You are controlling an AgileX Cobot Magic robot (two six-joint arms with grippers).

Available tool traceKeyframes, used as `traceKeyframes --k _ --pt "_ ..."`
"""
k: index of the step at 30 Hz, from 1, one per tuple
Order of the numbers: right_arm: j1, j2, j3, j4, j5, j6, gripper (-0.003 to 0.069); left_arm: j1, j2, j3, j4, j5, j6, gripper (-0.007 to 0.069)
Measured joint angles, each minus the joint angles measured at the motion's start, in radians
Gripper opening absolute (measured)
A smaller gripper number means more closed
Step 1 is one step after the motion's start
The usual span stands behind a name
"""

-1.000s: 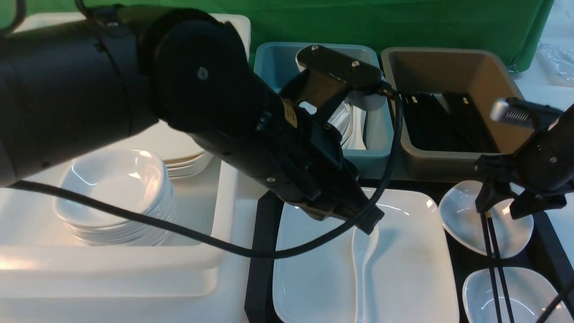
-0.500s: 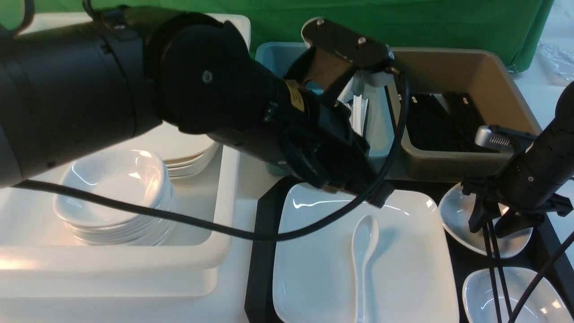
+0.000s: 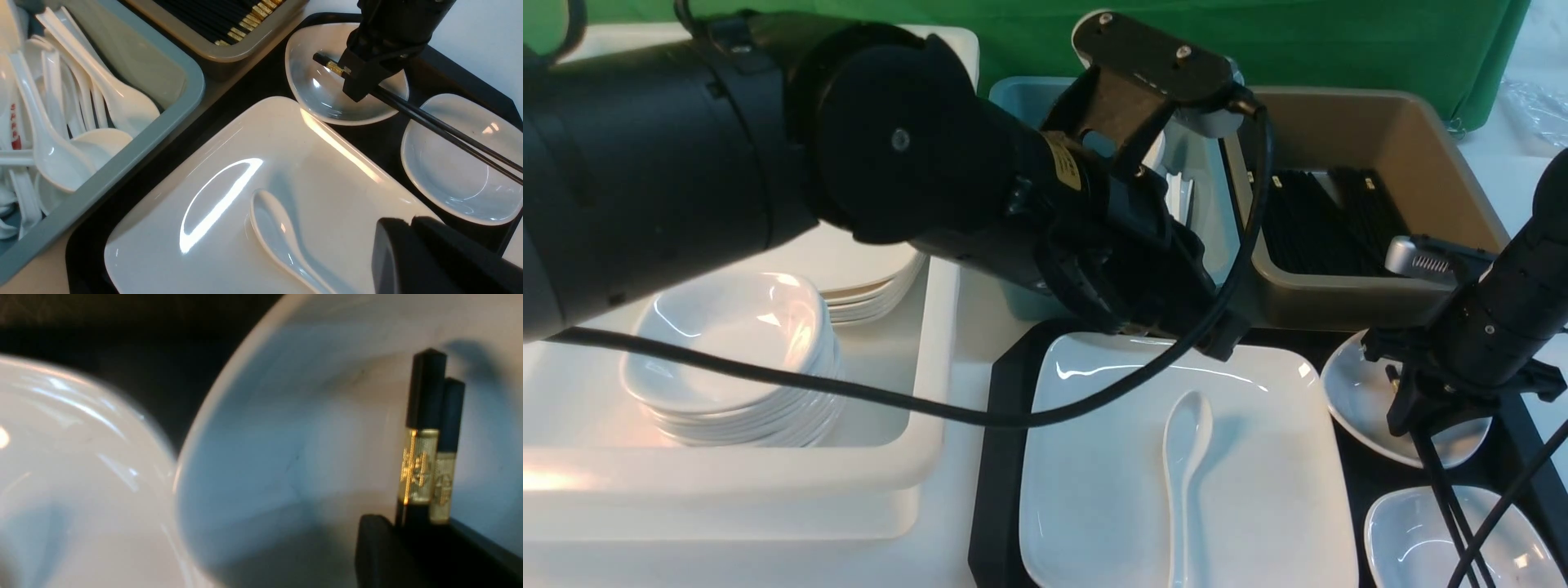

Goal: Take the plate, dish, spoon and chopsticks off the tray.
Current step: Use the right arm to grab a pair of chopsticks from the plate, then use the right arm to put the chopsticks into the small storage box on the right

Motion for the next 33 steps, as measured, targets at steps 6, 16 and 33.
traceKeyframes --k 6,16,33 --pt "0.036 -0.117 0.0 0.0 0.071 -0.039 0.0155 0.0 0.0 0.0 0.0 -0.005 0.0 0.0011" --pt "0.081 -0.336 -0.149 0.014 -0.111 -0.061 0.0155 0.006 0.0 0.0 0.058 -0.359 0.0 0.0013" --pt "0.081 -0.05 -0.298 0.015 -1.006 -0.069 0.0155 0.086 0.0 0.0 0.068 -0.528 -0.06 0.0013"
